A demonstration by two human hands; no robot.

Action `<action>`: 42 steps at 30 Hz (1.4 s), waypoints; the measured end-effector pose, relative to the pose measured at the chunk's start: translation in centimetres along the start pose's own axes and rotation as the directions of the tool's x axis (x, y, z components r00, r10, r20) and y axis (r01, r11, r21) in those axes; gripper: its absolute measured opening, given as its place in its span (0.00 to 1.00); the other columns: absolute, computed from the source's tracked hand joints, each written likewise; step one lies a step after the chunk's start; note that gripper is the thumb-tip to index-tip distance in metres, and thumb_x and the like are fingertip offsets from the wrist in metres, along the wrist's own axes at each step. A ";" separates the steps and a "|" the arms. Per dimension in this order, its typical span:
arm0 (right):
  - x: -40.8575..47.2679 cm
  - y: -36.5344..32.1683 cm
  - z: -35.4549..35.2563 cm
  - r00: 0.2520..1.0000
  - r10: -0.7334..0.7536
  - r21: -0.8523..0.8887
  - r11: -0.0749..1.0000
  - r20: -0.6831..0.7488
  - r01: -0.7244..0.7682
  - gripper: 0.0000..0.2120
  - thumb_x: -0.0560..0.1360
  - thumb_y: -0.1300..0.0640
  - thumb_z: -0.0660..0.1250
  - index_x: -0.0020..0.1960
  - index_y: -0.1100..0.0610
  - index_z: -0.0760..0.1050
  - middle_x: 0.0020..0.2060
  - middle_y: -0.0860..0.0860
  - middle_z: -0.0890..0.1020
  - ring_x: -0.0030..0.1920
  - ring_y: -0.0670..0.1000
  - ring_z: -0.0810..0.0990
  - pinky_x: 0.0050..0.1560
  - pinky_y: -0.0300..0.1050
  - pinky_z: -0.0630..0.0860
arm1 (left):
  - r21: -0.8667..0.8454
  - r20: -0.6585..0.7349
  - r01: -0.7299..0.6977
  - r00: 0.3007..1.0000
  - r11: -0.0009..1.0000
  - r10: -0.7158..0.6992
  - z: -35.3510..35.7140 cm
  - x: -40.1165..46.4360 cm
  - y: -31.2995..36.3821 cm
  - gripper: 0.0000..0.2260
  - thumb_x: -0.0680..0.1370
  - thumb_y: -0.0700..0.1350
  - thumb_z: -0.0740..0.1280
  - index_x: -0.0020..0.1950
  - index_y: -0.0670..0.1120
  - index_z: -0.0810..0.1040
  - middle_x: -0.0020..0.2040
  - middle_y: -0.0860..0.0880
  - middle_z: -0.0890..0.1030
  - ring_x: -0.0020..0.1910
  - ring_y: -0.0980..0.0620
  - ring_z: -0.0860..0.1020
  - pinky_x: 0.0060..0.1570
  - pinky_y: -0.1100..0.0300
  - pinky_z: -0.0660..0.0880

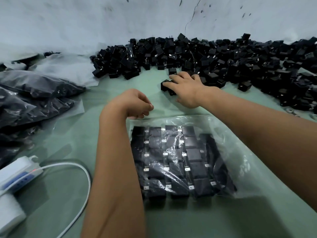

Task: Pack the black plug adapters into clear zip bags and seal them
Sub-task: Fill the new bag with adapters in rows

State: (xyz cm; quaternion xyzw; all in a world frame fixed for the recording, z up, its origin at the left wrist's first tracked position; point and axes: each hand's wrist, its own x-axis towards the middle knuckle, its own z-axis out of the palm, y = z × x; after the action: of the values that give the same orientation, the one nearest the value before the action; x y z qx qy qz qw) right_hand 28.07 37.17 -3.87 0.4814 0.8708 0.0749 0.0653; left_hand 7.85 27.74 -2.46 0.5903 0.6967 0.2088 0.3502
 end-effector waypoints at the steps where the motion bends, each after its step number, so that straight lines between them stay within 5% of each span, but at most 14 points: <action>1: 0.4 -0.3 0.2 1.000 -0.008 -0.010 1.000 0.002 0.008 0.31 0.82 0.58 0.62 0.82 0.44 0.56 0.81 0.52 0.55 0.81 0.58 0.51 0.75 0.67 0.54 | -0.007 0.000 0.001 1.000 1.000 -0.001 0.0 0.0 0.0 0.04 0.80 0.45 0.72 0.50 0.45 0.84 0.45 0.46 0.86 0.39 0.51 0.82 0.39 0.60 0.78; 6: 0.3 -1.4 0.8 0.982 -0.014 -0.034 0.999 -0.189 0.008 0.14 0.82 0.59 0.63 0.66 0.52 0.78 0.65 0.55 0.69 0.67 0.60 0.67 0.68 0.58 0.64 | -0.013 -0.003 -0.004 1.000 1.000 0.004 -0.1 0.2 -0.4 0.04 0.80 0.45 0.72 0.49 0.45 0.84 0.44 0.47 0.87 0.40 0.52 0.83 0.39 0.60 0.78; 11: -1.6 -0.9 0.1 0.966 -0.057 0.005 0.998 -0.251 0.061 0.13 0.78 0.63 0.68 0.59 0.50 0.81 0.58 0.54 0.73 0.61 0.58 0.71 0.61 0.51 0.67 | 0.011 -0.006 -0.024 1.000 1.000 0.024 -0.1 0.2 -0.6 0.03 0.79 0.45 0.72 0.48 0.47 0.84 0.43 0.48 0.87 0.39 0.53 0.83 0.39 0.60 0.77; 14: -3.7 0.2 -0.4 0.967 0.018 0.271 0.961 -0.254 0.053 0.21 0.76 0.61 0.73 0.67 0.49 0.76 0.59 0.53 0.71 0.59 0.58 0.74 0.64 0.53 0.72 | 0.028 -0.006 -0.072 0.997 0.997 0.072 0.1 0.1 -0.2 0.03 0.79 0.46 0.72 0.47 0.49 0.84 0.42 0.49 0.87 0.41 0.53 0.83 0.43 0.57 0.79; 16: -5.7 1.6 -0.6 0.939 0.138 0.465 0.885 -0.315 0.025 0.22 0.75 0.59 0.76 0.67 0.50 0.78 0.57 0.52 0.70 0.57 0.56 0.75 0.64 0.49 0.74 | 0.040 0.000 -0.110 0.994 0.993 0.110 0.4 0.0 0.5 0.02 0.79 0.45 0.72 0.47 0.49 0.84 0.43 0.48 0.87 0.43 0.52 0.83 0.46 0.55 0.81; 19: -9.9 4.6 -0.1 0.833 0.356 0.634 0.773 -0.424 -0.007 0.16 0.72 0.54 0.79 0.59 0.47 0.83 0.52 0.49 0.75 0.48 0.50 0.78 0.51 0.32 0.74 | 0.065 -0.001 -0.208 0.978 0.976 0.208 1.6 -0.3 2.6 0.03 0.78 0.44 0.73 0.45 0.50 0.84 0.45 0.48 0.84 0.46 0.50 0.81 0.50 0.52 0.80; 22: -14.9 6.7 1.8 0.771 0.554 0.849 0.528 -0.313 -0.034 0.11 0.69 0.50 0.79 0.51 0.43 0.83 0.45 0.43 0.84 0.42 0.44 0.82 0.44 0.38 0.77 | 0.035 0.047 -0.377 0.926 0.925 0.376 3.7 -1.0 5.6 0.07 0.78 0.40 0.73 0.45 0.52 0.84 0.44 0.52 0.83 0.45 0.54 0.82 0.47 0.58 0.78; 27: -19.2 6.1 5.9 0.759 0.641 0.993 0.103 -0.112 0.060 0.11 0.71 0.46 0.78 0.51 0.48 0.85 0.38 0.47 0.85 0.31 0.43 0.78 0.31 0.37 0.73 | 0.001 0.194 -0.619 0.771 0.785 0.607 8.1 -2.7 10.3 0.17 0.76 0.29 0.69 0.49 0.52 0.86 0.51 0.57 0.82 0.50 0.68 0.76 0.51 0.74 0.72; 32: -19.8 6.6 6.3 0.700 0.712 0.997 0.074 -0.053 0.001 0.29 0.77 0.33 0.65 0.33 0.58 0.79 0.24 0.50 0.78 0.22 0.45 0.72 0.22 0.36 0.66 | 0.156 0.375 -0.663 0.725 0.732 0.577 12.5 -4.0 12.3 0.35 0.72 0.23 0.56 0.56 0.61 0.84 0.56 0.58 0.74 0.64 0.51 0.66 0.65 0.56 0.67; 36: -20.3 6.8 6.0 0.760 0.650 0.997 -0.058 0.001 0.048 0.27 0.82 0.39 0.64 0.41 0.63 0.79 0.28 0.52 0.82 0.22 0.47 0.72 0.21 0.36 0.64 | 0.204 0.405 -0.679 0.714 0.705 0.571 13.1 -3.9 12.5 0.30 0.75 0.26 0.61 0.53 0.61 0.85 0.60 0.50 0.73 0.65 0.48 0.64 0.69 0.50 0.65; 39: -20.7 6.9 5.6 0.827 0.562 0.999 -0.028 -0.017 0.040 0.14 0.80 0.45 0.69 0.46 0.55 0.83 0.36 0.54 0.85 0.25 0.47 0.71 0.22 0.36 0.65 | 0.190 0.418 -0.703 0.690 0.686 0.591 12.3 -3.4 12.1 0.15 0.76 0.36 0.72 0.49 0.58 0.86 0.56 0.56 0.75 0.65 0.47 0.64 0.70 0.48 0.64; 42: -21.3 6.9 5.4 0.917 0.399 0.998 -0.055 0.012 0.010 0.17 0.78 0.43 0.67 0.53 0.55 0.86 0.36 0.53 0.84 0.29 0.49 0.73 0.26 0.36 0.68 | 0.155 0.407 -0.699 0.689 0.698 0.599 11.5 -2.8 11.6 0.08 0.74 0.42 0.77 0.48 0.55 0.87 0.55 0.54 0.79 0.65 0.46 0.70 0.66 0.48 0.68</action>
State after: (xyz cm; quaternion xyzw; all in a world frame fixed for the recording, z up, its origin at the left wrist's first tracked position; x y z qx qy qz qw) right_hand 45.99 23.11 -6.98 0.4851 0.5787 -0.4908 -0.4346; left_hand 24.35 26.08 -1.28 0.8717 0.3941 0.1124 0.2688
